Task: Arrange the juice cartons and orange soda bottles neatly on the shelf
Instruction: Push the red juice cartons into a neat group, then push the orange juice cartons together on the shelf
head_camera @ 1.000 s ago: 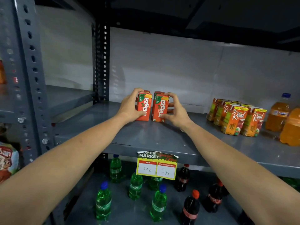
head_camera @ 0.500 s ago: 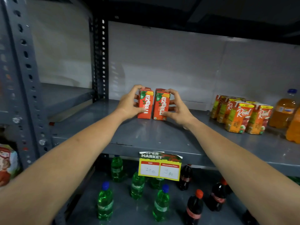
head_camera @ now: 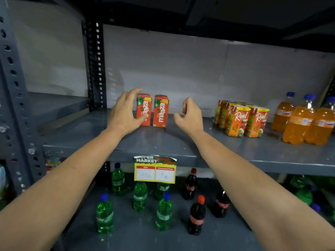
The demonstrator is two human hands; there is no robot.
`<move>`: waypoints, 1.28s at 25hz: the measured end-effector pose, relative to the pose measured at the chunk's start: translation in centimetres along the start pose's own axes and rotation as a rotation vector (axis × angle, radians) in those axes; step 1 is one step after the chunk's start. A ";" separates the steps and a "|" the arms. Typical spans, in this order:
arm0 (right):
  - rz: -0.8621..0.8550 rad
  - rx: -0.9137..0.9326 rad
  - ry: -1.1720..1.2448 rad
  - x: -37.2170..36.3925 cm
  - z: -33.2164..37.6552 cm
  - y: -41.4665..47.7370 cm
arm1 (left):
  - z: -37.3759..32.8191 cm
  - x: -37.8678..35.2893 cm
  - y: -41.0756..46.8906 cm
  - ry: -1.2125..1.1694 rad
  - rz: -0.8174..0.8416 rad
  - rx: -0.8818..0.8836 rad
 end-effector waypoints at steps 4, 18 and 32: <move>0.043 -0.089 -0.128 3.7 -0.6 -3.1 | -4.2 -1.1 -3.7 0.051 -0.020 -0.093; 0.058 0.083 -0.461 21.8 -15.5 -5.3 | -21.8 -19.3 -5.6 -0.161 0.232 0.104; 0.168 -0.201 0.149 20.0 -20.0 -5.5 | -23.1 -23.2 -3.6 -0.269 0.292 0.117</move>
Point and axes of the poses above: each hand's wrist, its own y-axis towards the middle knuckle, its own x-axis out of the back of the hand, z = x × y, the point moved 8 cm from there along y, towards the middle knuckle, and after that the axes turned 12 degrees about x, right-handed, at the moved point
